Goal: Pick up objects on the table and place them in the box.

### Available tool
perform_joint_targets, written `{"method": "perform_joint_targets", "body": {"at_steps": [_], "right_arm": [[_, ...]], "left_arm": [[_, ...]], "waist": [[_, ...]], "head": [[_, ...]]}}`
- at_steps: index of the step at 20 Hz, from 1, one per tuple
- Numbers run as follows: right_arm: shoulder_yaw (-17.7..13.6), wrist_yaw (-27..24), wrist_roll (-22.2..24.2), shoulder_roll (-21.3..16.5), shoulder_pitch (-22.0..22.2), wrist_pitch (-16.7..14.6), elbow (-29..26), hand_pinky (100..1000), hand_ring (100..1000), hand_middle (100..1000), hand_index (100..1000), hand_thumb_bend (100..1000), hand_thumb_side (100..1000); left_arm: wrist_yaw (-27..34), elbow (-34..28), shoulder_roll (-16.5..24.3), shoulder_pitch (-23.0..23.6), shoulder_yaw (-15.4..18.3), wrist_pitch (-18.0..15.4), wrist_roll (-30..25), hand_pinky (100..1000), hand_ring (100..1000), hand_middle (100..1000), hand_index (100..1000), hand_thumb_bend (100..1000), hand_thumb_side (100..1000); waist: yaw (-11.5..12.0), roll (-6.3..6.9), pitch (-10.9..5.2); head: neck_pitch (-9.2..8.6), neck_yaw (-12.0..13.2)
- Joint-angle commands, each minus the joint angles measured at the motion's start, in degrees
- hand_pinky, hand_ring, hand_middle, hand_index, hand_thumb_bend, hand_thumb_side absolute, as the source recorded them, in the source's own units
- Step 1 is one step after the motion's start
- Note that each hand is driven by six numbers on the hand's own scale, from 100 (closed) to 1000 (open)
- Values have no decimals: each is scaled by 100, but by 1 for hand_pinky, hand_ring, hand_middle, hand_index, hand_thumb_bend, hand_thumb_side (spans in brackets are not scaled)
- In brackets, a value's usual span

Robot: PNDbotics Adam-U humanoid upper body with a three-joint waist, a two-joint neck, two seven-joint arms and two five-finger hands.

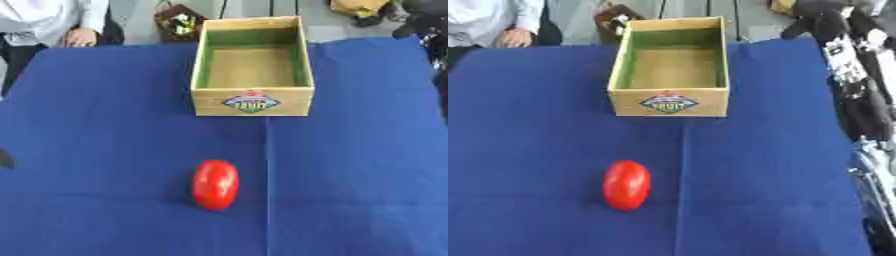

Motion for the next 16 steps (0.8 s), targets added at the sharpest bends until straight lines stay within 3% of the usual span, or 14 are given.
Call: {"method": "perform_joint_targets", "body": {"at_steps": [1, 6, 7, 9, 13, 16], "right_arm": [[-17, 44, 23, -140, -81, -14, -116, 1000, 956, 571, 764, 100, 736], [-2, 171, 47, -186, -120, -8, -116, 989, 955, 576, 766, 100, 743], [17, 344, 71, -232, -153, 5, -116, 975, 953, 582, 771, 100, 828], [103, 782, 139, -316, -252, 29, -116, 956, 946, 589, 778, 100, 870], [354, 1637, 265, -447, -530, 143, -116, 934, 933, 593, 784, 100, 888], [592, 2087, 471, -608, -760, 293, -116, 914, 926, 603, 793, 159, 941]], "left_arm": [[-12, -101, 58, -32, 42, -8, -17, 327, 367, 481, 774, 387, 671], [-14, -101, 64, -31, 44, -5, -13, 327, 367, 481, 774, 387, 671], [-16, -101, 66, -28, 44, -2, -12, 327, 368, 481, 774, 386, 671], [-17, -101, 72, -22, 42, 3, -12, 328, 368, 481, 774, 385, 671], [-9, -101, 93, -8, 38, 17, -4, 328, 368, 481, 774, 384, 671], [-2, -101, 108, 5, 29, 27, -10, 329, 369, 482, 774, 383, 672]], "waist": [[2, -10, -86], [-6, -16, -95], [-11, -18, -101], [-15, -23, -118], [-24, -35, -159], [-23, -43, -189]], "head": [[-8, 21], [-5, 22], [0, 20], [12, 13], [24, -3], [17, -18]]}}
